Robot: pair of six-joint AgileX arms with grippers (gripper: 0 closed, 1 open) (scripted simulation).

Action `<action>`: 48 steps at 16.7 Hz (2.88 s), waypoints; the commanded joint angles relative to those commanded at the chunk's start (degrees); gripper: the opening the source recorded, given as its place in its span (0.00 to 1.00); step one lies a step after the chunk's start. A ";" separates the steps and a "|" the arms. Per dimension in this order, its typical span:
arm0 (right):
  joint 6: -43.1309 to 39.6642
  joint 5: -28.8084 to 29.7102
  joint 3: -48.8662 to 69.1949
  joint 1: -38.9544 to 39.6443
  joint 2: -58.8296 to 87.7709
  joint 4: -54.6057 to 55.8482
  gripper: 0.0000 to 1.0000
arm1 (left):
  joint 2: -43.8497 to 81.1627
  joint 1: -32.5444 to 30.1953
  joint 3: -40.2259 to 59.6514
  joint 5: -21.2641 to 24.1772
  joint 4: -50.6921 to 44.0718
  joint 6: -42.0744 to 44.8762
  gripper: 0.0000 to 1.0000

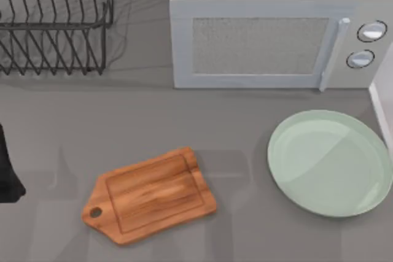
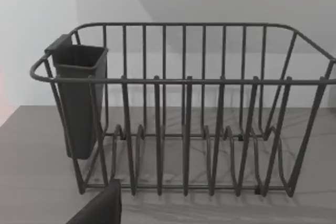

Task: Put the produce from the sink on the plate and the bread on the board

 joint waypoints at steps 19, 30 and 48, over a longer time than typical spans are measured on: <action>0.43 -0.82 0.94 0.13 -3.58 -1.73 0.00 | 0.00 0.00 0.00 0.00 0.00 0.00 1.00; 0.28 -0.93 8.35 0.09 -13.22 -18.82 0.00 | 0.00 0.00 0.00 0.00 0.00 0.00 1.00; 18.71 -1.71 3.18 23.35 -38.93 -30.61 0.00 | 0.00 0.00 0.00 0.00 0.00 0.00 1.00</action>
